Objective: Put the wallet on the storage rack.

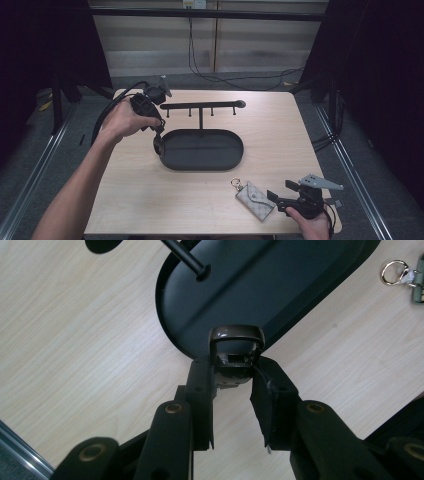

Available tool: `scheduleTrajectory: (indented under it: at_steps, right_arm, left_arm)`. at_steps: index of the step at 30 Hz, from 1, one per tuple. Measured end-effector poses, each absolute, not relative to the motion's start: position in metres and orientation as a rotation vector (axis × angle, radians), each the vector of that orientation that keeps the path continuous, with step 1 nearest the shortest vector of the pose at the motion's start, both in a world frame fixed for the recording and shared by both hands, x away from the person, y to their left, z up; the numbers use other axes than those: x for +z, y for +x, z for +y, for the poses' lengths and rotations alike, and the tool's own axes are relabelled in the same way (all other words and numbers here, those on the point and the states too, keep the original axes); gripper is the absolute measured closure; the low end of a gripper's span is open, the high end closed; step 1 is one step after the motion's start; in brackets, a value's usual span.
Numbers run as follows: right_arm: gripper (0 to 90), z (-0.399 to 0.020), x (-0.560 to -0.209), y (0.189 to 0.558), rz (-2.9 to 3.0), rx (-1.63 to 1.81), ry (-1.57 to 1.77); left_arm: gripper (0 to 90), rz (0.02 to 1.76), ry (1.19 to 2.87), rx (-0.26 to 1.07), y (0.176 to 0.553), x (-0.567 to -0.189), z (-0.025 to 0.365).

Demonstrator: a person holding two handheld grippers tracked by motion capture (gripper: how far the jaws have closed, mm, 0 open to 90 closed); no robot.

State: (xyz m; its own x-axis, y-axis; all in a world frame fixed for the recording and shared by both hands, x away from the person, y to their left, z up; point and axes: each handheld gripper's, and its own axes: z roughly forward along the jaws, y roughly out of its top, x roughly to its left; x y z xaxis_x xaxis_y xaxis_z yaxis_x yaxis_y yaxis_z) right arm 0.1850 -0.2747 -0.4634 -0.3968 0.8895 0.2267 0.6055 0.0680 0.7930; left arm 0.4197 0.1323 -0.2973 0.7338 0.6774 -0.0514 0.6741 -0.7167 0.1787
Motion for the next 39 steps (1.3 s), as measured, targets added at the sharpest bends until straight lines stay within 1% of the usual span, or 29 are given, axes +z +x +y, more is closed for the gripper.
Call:
scheduleTrajectory:
  at_steps: [4, 6, 12, 13, 15, 27, 34, 39]
  right_arm:
    - [15.3, -0.274, -0.463, 0.185, 2.037, 1.245, 1.494]
    - [15.4, -0.274, -0.464, 0.185, 2.040, 1.245, 1.495]
    - [15.5, -0.274, -0.464, 0.185, 2.049, 1.241, 1.497]
    - [15.5, -0.274, -0.464, 0.185, 2.048, 1.239, 1.498]
    - [15.5, -0.274, -0.464, 0.185, 2.048, 1.240, 1.498]
    - [15.9, -0.274, -0.464, 0.186, 2.053, 1.237, 1.498]
    - [16.0, -0.273, -0.464, 0.186, 2.055, 1.236, 1.498]
    - [16.0, -0.274, -0.465, 0.187, 2.059, 1.235, 1.498]
  left_arm:
    - [70.9, 1.095, 2.756, 0.030, 0.425, -0.297, 0.128]
    - [70.9, 1.107, 2.727, 0.052, 0.428, -0.298, 0.127]
    - [70.9, 1.137, 2.726, 0.055, 0.435, -0.309, 0.121]
    - [70.9, 1.155, 2.725, 0.089, 0.436, -0.310, 0.120]
    - [70.9, 1.158, 2.721, 0.065, 0.439, -0.312, 0.120]
    - [70.9, 1.198, 2.692, 0.069, 0.447, -0.314, 0.115]
    - [70.7, 1.226, 2.640, 0.049, 0.453, -0.314, 0.118]
    - [70.4, 1.226, 2.643, 0.072, 0.452, -0.317, 0.115]
